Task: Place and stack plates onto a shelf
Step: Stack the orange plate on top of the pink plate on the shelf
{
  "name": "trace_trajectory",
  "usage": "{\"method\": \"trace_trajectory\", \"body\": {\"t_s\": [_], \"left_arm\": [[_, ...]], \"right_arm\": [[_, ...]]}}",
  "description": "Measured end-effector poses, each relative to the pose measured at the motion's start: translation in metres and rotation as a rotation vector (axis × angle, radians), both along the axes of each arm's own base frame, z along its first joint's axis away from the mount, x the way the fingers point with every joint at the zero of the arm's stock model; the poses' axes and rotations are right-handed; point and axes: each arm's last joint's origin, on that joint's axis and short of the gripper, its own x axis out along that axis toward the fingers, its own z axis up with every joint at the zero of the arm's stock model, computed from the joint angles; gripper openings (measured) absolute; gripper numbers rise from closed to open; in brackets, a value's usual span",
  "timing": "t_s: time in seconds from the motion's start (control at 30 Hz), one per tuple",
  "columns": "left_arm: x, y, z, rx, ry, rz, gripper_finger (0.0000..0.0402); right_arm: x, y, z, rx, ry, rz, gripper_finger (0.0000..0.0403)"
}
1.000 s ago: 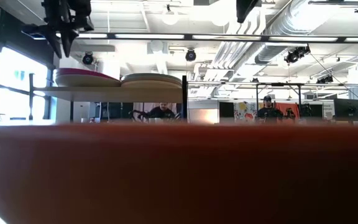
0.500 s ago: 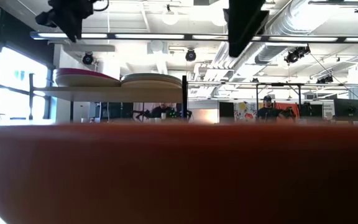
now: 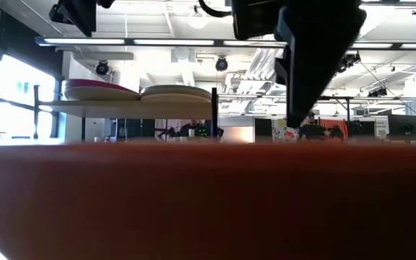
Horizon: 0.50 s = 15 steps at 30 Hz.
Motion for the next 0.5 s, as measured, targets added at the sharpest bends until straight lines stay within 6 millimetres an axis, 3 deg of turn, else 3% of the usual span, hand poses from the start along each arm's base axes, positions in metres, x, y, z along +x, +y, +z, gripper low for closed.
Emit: {"method": "trace_trajectory", "body": {"t_s": [0.5], "left_arm": [[0.025, -0.023, 0.002, -0.005, -0.105, -0.079, 0.0078]], "right_arm": [[-0.01, 0.006, -0.017, -0.057, -0.007, -0.027, 0.0119]]}}
